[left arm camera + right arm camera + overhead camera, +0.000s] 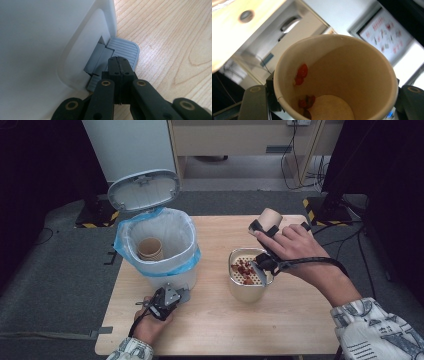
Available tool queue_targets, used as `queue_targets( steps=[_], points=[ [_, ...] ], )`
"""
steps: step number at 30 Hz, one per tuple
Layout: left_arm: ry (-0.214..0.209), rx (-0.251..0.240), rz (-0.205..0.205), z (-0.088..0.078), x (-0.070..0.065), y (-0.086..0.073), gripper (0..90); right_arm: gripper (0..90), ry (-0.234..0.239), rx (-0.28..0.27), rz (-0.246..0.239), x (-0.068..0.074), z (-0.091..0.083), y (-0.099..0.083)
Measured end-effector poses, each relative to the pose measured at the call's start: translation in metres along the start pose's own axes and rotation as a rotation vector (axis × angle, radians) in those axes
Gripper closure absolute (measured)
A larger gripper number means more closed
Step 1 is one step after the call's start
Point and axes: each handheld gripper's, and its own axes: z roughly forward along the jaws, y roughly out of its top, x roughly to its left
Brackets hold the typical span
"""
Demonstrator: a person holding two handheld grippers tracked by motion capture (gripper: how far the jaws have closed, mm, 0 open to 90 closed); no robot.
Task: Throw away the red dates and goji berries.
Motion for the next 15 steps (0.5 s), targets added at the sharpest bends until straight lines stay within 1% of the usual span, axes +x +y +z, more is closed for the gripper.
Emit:
queue_targets(
  steps=[1,2,3,4,5,7,9,10,12,13,14,15],
  points=[
    [-0.001,-0.002,-0.002,0.000,0.000,0.000,89.8,29.7,0.008,0.008,-0.006,0.001,0.000,0.001],
    [-0.001,-0.001,-0.002,0.000,0.000,0.000,89.8,29.7,-0.001,0.007,0.039,0.000,0.000,-0.002],
    [-0.001,-0.001,-0.002,0.000,0.000,0.000,89.8,29.7,-0.012,0.006,0.070,-0.003,0.000,-0.004],
    [-0.001,-0.002,-0.001,0.000,0.000,0.000,89.8,29.7,-0.010,0.002,0.078,-0.004,0.001,-0.005],
    [-0.001,-0.002,-0.001,0.000,0.000,0.000,89.8,29.7,0.009,-0.010,0.097,-0.002,0.001,-0.004],
    [0.000,0.000,-0.001,0.000,0.000,0.000,89.8,29.5,0.012,-0.029,0.158,-0.004,0.002,-0.006],
    [-0.002,-0.002,-0.001,0.000,0.000,0.000,89.9,29.4,0.006,-0.034,0.260,-0.005,0.002,-0.011],
    [-0.001,0.000,0.000,0.000,0.000,0.000,89.8,29.4,0.007,-0.036,0.292,-0.006,0.002,-0.014],
    [0.000,0.000,0.000,0.000,0.000,0.000,89.8,29.3,0.019,-0.041,0.340,-0.007,0.004,-0.018],
    [-0.001,-0.002,-0.001,0.000,0.000,0.000,89.9,29.3,0.022,-0.047,0.372,-0.007,0.006,-0.020],
    [-0.002,-0.003,-0.003,0.000,0.000,0.000,89.8,29.3,0.022,-0.051,0.388,-0.007,0.007,-0.021],
    [-0.002,-0.003,-0.002,0.000,0.000,0.000,89.8,29.2,0.030,-0.049,0.414,-0.007,0.008,-0.022]
  ],
)
